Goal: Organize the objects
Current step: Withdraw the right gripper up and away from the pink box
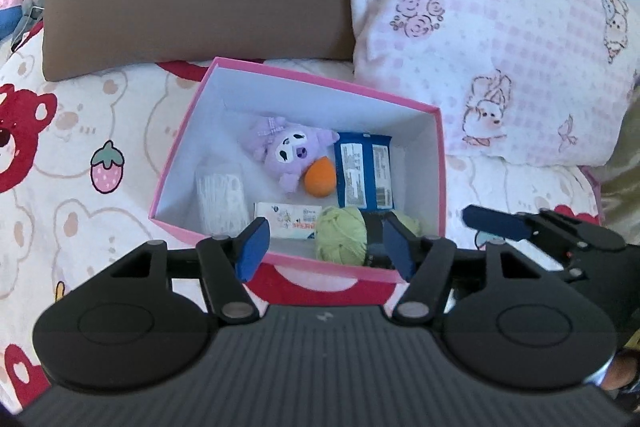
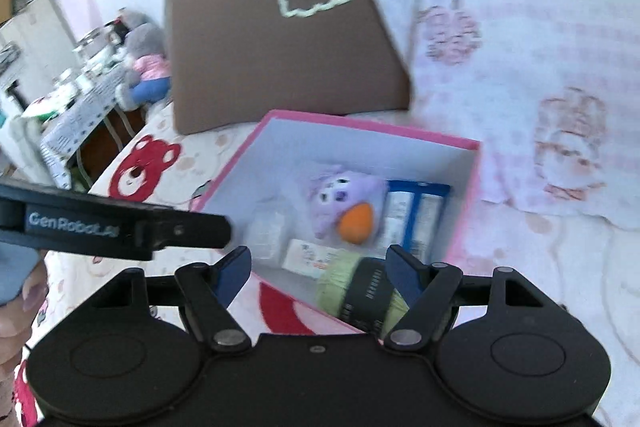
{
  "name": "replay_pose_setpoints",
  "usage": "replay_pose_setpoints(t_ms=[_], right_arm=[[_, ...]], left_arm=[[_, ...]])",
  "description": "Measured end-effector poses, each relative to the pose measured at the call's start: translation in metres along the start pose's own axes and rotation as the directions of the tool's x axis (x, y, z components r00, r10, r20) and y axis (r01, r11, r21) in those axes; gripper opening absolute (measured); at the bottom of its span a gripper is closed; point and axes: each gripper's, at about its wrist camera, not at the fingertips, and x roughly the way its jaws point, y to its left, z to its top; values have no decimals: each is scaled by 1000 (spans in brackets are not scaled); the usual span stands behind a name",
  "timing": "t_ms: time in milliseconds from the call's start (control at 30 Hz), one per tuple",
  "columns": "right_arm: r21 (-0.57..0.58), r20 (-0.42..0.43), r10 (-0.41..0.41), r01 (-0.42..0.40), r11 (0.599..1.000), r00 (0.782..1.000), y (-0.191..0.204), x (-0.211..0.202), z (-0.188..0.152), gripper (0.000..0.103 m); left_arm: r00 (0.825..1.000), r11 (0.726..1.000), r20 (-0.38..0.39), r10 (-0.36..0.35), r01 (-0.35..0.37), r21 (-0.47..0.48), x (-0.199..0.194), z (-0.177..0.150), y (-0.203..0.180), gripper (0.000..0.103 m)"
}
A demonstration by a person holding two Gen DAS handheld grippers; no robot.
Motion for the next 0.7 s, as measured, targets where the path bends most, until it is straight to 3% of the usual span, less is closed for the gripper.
replay_pose_setpoints(t_ms=[200, 300, 700], right_arm=[[21, 11, -45, 45, 999, 999, -9, -32, -8, 79], [19, 13, -65, 65, 998, 998, -12, -47, -13, 79], [42, 38, -187, 185, 982, 982, -22, -101, -41, 80]], left_arm=[[998, 1000, 56, -13, 12, 10, -22, -18, -11, 72], [998, 999, 62, 8, -11, 52, -29, -28, -22, 72], [994, 987, 106, -23, 6, 158, -50, -71, -60, 75]])
